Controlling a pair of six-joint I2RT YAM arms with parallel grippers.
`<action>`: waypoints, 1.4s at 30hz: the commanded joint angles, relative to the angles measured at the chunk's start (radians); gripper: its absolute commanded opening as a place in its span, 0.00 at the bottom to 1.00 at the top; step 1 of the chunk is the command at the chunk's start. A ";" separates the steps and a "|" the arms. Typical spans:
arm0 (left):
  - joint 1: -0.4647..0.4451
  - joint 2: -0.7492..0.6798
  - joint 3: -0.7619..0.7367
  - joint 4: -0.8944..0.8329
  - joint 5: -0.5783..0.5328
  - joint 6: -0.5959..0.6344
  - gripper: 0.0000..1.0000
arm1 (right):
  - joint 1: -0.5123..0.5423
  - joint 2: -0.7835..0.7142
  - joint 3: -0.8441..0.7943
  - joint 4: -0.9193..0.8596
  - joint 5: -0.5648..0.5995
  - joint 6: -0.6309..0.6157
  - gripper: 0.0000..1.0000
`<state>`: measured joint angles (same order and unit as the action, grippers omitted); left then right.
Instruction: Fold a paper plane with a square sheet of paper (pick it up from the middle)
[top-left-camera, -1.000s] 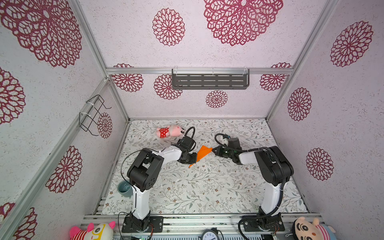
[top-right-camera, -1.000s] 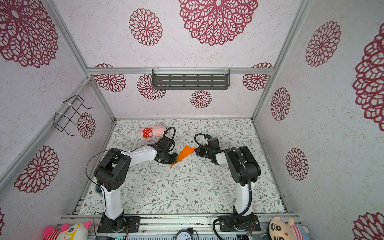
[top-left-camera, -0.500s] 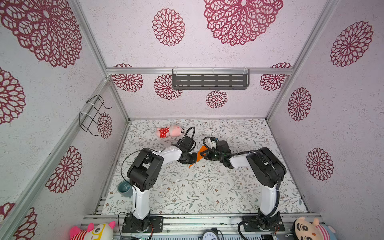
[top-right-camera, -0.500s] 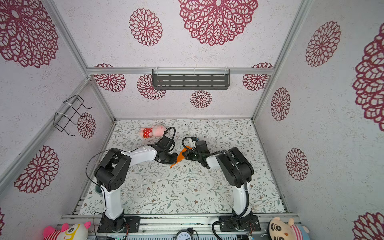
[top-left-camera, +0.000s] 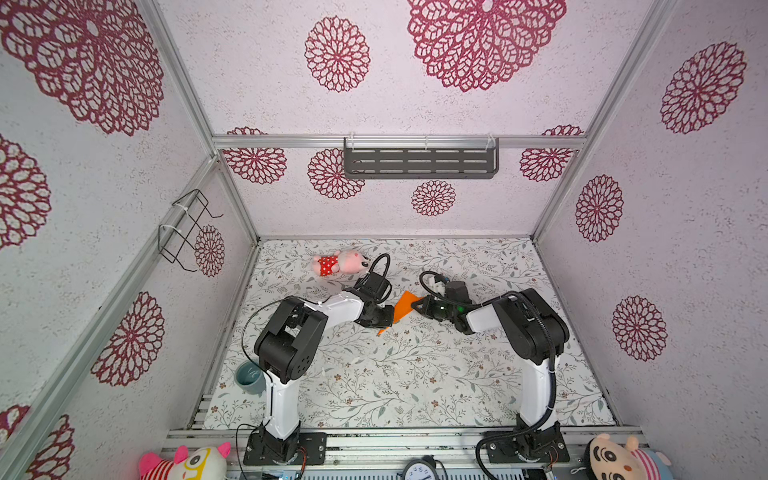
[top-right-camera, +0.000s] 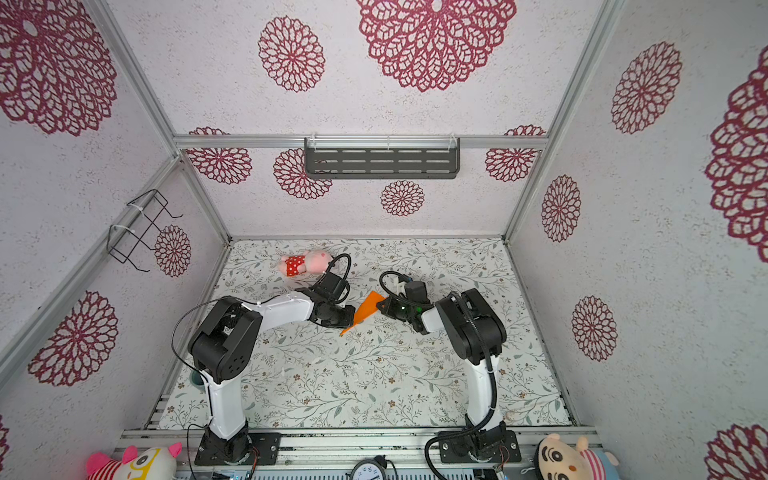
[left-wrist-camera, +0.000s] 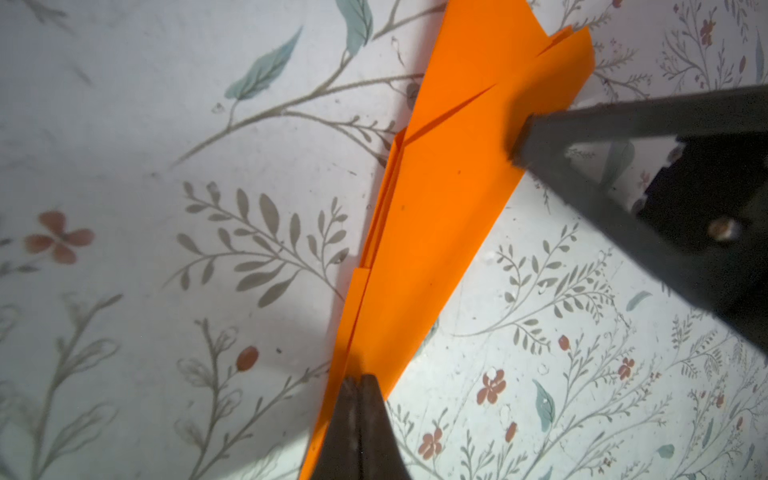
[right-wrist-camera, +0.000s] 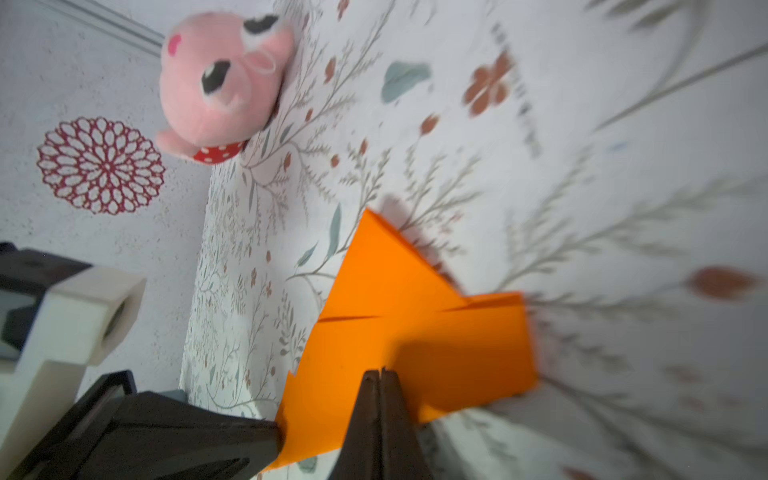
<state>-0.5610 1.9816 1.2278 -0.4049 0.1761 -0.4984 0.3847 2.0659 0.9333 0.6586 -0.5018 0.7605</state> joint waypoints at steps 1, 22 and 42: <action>0.002 0.035 -0.042 -0.112 -0.026 0.012 0.00 | -0.048 0.028 -0.022 -0.059 0.055 -0.004 0.00; 0.002 0.045 -0.012 -0.133 -0.023 0.026 0.00 | 0.029 -0.157 -0.033 -0.082 0.036 -0.029 0.00; 0.001 0.014 0.068 -0.103 0.079 0.067 0.00 | 0.070 0.030 0.065 -0.240 0.045 0.025 0.00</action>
<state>-0.5610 1.9903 1.2766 -0.4824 0.2115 -0.4595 0.4587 2.0609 1.0061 0.5106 -0.4969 0.7883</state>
